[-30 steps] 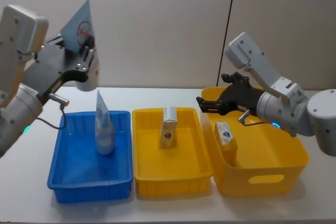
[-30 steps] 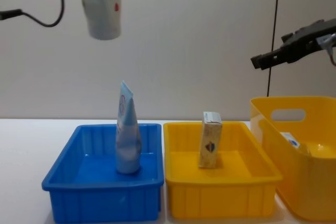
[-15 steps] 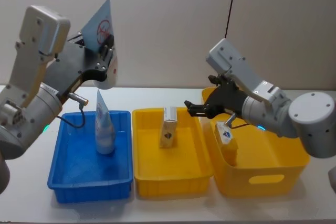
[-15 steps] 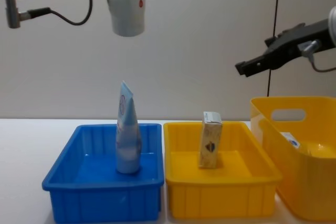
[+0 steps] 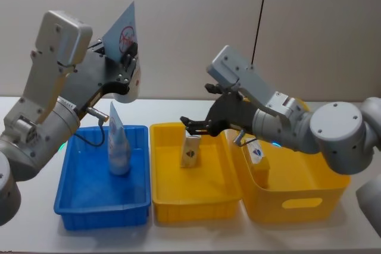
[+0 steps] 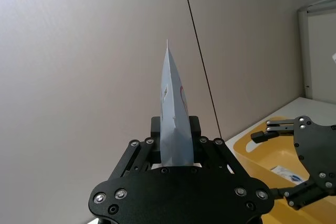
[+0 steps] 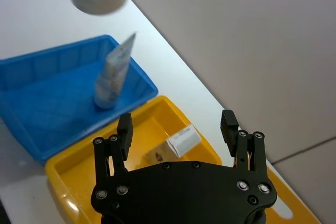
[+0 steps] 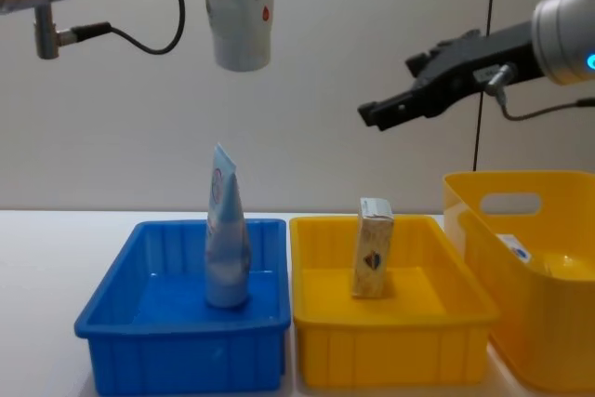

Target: Bimanual collaborative sorting of washing and personal care products

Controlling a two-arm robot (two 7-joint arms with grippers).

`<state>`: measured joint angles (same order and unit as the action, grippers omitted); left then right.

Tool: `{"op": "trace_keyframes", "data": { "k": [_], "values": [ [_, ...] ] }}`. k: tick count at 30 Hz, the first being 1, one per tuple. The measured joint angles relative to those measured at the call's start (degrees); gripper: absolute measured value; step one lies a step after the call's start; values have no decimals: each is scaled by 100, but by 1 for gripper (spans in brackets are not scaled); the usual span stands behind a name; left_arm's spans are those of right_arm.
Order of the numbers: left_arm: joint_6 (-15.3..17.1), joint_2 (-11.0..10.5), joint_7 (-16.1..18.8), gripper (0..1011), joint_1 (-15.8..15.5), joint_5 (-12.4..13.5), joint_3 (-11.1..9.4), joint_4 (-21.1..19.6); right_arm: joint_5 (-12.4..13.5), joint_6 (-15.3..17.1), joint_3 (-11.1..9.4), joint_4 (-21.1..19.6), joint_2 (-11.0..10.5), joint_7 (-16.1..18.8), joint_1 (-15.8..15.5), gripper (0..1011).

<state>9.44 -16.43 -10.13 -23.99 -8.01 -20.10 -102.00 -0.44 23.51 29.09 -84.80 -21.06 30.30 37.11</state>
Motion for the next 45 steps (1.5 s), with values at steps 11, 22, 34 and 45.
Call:
{"op": "trace_keyframes", "data": {
  "k": [11,22,34,45],
  "values": [
    [-23,59,-19,260,-2,94,-4,80,393,-343,83,-73,-53,637,85,1002],
    [-34,118,-44,260,2,163,12,132,757,-359,-40,-262,-158,906,16,1002],
    [-3,159,-54,260,78,233,35,98,914,-485,-90,-288,-67,830,29,1002],
    [53,181,-93,260,174,287,56,-19,906,-610,74,-86,140,732,175,1002]
  ]
}}
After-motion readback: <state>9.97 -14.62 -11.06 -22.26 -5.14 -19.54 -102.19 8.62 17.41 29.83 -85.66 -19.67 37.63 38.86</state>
